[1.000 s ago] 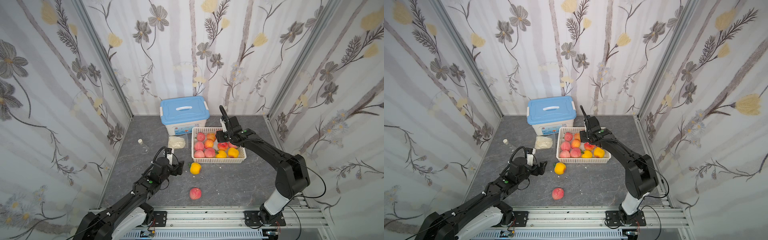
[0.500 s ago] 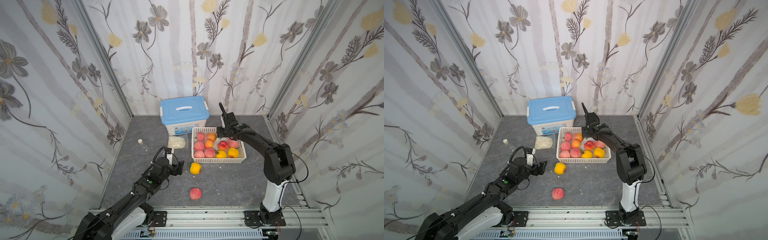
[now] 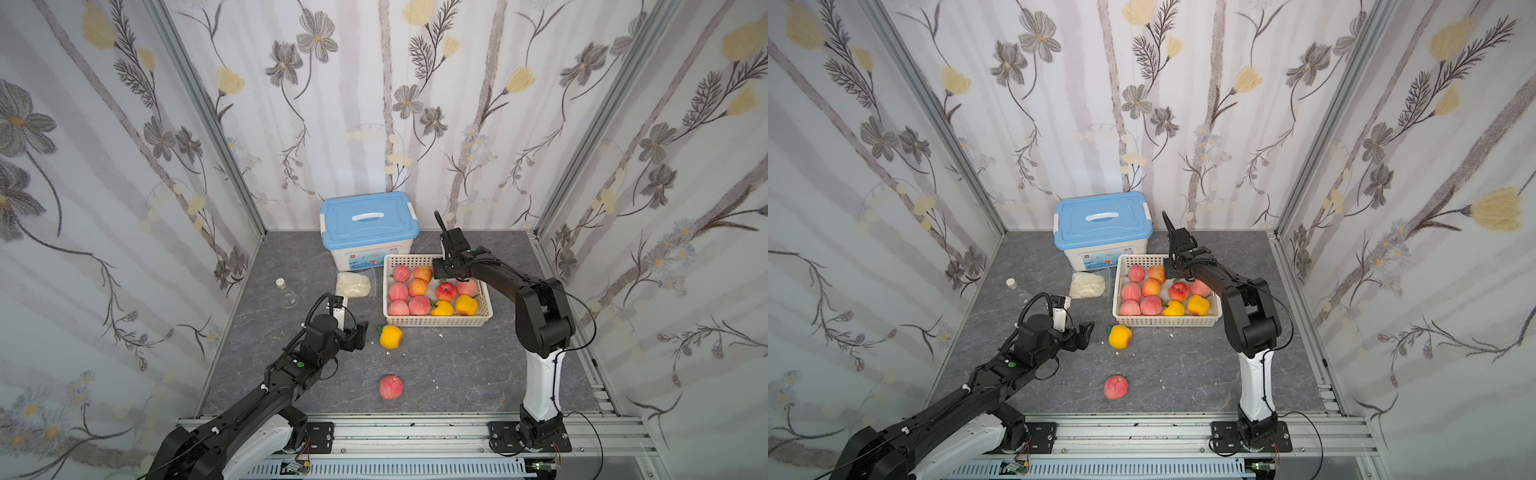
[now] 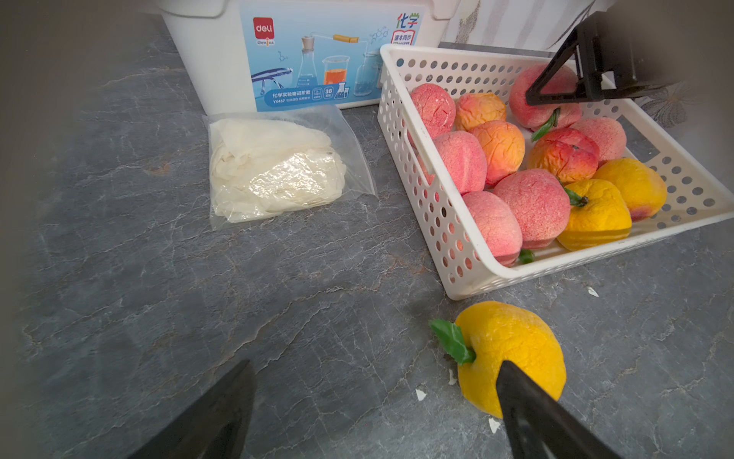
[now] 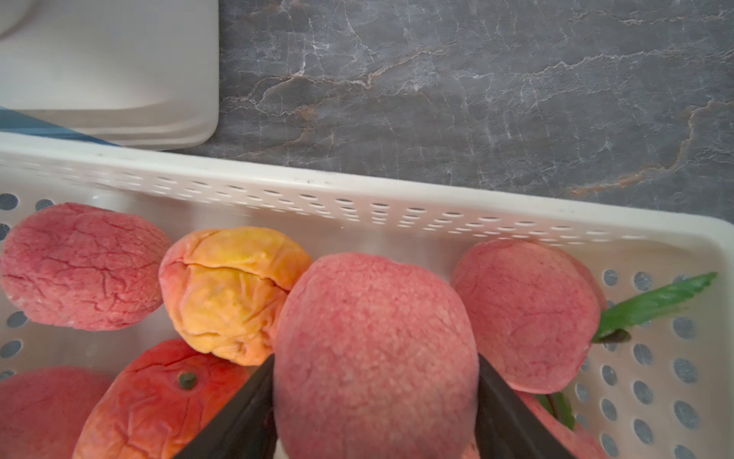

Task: Put the peaches into the basket
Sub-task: Place the peach in the basket.

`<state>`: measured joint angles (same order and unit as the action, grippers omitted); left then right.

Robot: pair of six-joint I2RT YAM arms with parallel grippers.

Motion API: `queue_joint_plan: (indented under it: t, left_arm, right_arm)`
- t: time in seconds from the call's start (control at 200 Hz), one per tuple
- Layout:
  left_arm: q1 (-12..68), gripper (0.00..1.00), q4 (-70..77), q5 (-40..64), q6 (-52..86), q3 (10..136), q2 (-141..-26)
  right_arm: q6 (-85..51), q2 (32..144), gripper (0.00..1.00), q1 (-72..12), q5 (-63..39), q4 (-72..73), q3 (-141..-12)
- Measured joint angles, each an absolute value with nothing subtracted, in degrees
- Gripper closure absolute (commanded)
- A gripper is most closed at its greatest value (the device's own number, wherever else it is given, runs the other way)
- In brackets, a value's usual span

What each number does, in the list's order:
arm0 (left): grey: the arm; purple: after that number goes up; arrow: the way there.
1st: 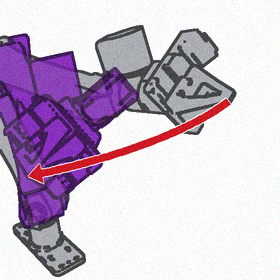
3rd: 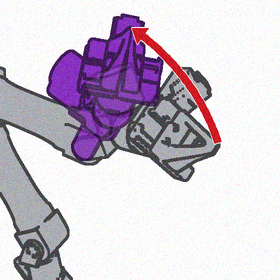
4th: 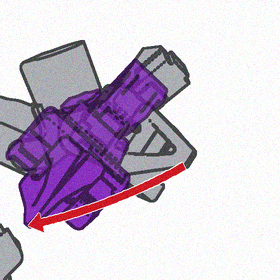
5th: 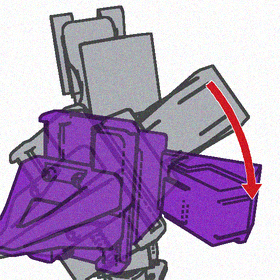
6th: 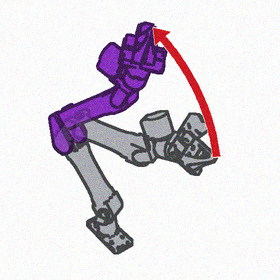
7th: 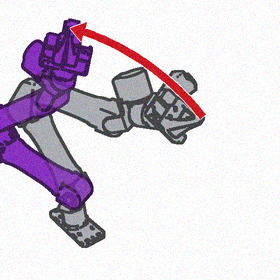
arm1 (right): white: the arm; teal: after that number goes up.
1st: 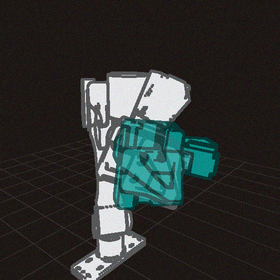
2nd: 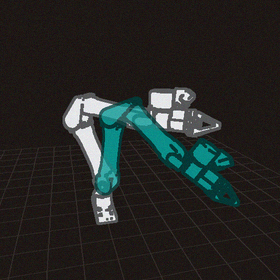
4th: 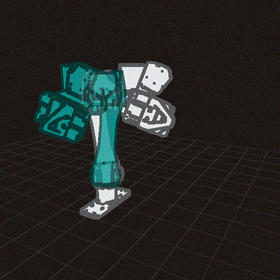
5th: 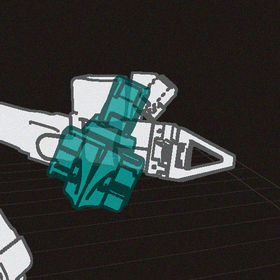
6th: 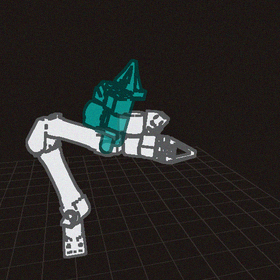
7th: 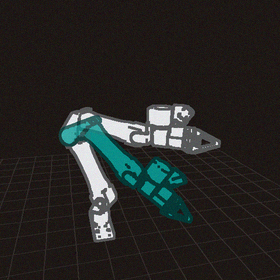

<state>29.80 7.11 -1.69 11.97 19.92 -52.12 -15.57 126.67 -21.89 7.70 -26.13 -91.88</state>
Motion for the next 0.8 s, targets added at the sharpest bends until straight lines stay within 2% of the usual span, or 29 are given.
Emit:
queue_joint_plan:
  t: [0.34,0.61,0.799]
  left_arm:
    - [29.8,0.04,7.1,-1.7,12.0,19.9,-52.0]
    - [29.8,0.04,7.1,-1.5,12.0,19.9,-51.8]
    - [29.8,0.04,7.1,-1.2,11.9,19.9,-51.8]
  right_arm:
    - [-15.6,127.0,0.18,-21.9,7.7,-26.2,-92.5]
    - [-15.6,123.9,0.17,-21.9,7.7,-26.2,-92.3]
    - [-15.5,117.2,0.18,-22.6,7.5,-25.3,-87.4]
